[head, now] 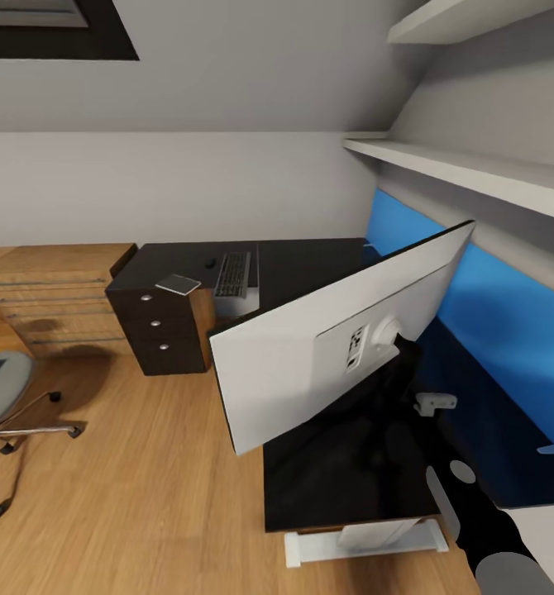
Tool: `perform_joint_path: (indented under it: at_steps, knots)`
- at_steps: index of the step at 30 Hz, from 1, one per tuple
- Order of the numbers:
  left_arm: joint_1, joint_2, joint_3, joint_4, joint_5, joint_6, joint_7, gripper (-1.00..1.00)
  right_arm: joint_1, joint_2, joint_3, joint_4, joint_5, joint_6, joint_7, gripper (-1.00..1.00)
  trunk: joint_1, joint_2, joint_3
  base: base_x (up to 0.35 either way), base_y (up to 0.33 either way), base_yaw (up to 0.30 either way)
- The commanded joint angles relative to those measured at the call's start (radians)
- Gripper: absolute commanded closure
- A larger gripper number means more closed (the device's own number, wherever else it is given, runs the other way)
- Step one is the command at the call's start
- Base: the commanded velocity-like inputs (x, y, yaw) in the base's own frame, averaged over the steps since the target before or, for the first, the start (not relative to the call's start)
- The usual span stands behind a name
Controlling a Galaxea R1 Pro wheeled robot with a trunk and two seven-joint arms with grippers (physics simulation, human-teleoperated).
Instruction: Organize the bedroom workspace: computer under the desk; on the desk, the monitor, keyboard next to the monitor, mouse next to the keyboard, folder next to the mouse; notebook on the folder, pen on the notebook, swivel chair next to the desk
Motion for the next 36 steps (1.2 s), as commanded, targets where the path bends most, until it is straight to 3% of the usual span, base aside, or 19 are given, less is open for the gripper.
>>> perform_joint_path:
  at_steps: [1,28,36]
  knots:
    - [0.000,0.000,0.009,0.000,-0.007,-0.002,-0.003,-1.00,0.000,-0.001,-0.002,0.001,-0.011,0.001,-0.018,1.00,0.000,0.000,-0.001,0.098,-0.067,0.000]
    - [0.000,0.004,0.009,0.001,-0.008,-0.003,0.000,-1.00,0.000,-0.002,-0.014,0.025,-0.011,0.001,-0.021,1.00,0.000,0.000,-0.001,0.011,-0.007,0.000]
    - [0.000,0.004,0.009,0.001,-0.008,-0.003,0.000,-1.00,0.000,-0.002,-0.014,0.026,-0.011,0.001,-0.021,1.00,0.000,0.000,-0.001,0.161,0.000,0.000]
